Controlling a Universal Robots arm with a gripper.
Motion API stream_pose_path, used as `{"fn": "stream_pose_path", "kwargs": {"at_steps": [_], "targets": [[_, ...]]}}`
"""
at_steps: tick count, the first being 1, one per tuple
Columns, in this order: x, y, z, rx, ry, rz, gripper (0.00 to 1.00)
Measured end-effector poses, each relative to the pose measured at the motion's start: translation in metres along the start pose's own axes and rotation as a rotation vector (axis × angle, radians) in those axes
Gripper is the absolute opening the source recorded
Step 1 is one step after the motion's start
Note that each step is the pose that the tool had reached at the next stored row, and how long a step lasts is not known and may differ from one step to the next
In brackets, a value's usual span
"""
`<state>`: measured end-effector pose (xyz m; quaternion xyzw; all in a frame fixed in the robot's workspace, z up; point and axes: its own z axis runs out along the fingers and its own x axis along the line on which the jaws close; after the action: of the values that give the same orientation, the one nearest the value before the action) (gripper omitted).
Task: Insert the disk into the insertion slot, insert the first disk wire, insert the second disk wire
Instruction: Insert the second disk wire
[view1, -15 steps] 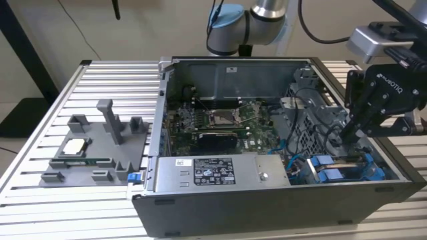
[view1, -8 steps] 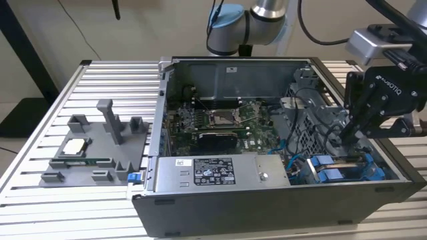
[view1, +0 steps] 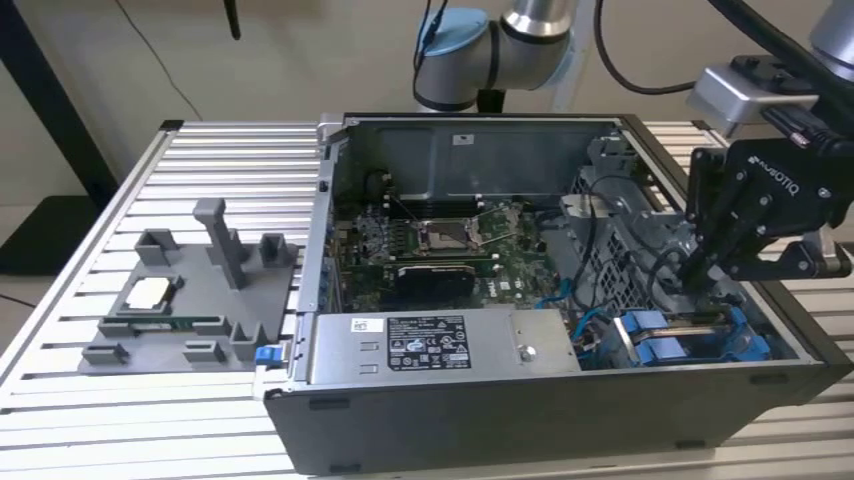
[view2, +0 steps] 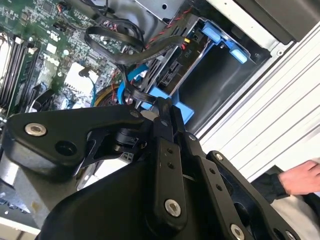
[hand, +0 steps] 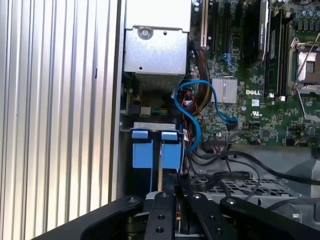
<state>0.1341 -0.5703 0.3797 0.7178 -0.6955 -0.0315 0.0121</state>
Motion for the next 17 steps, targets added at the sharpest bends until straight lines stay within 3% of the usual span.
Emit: {"fn": "stream_pose_path", "kwargs": {"at_steps": [6,17], "targets": [[0.0001,-0.0002,0.0037,0.0021,0.0025,0.000,0.16],[0.0007,-0.0007,0.0175,0.0391,0.0062,-0.001,0.16]]}}
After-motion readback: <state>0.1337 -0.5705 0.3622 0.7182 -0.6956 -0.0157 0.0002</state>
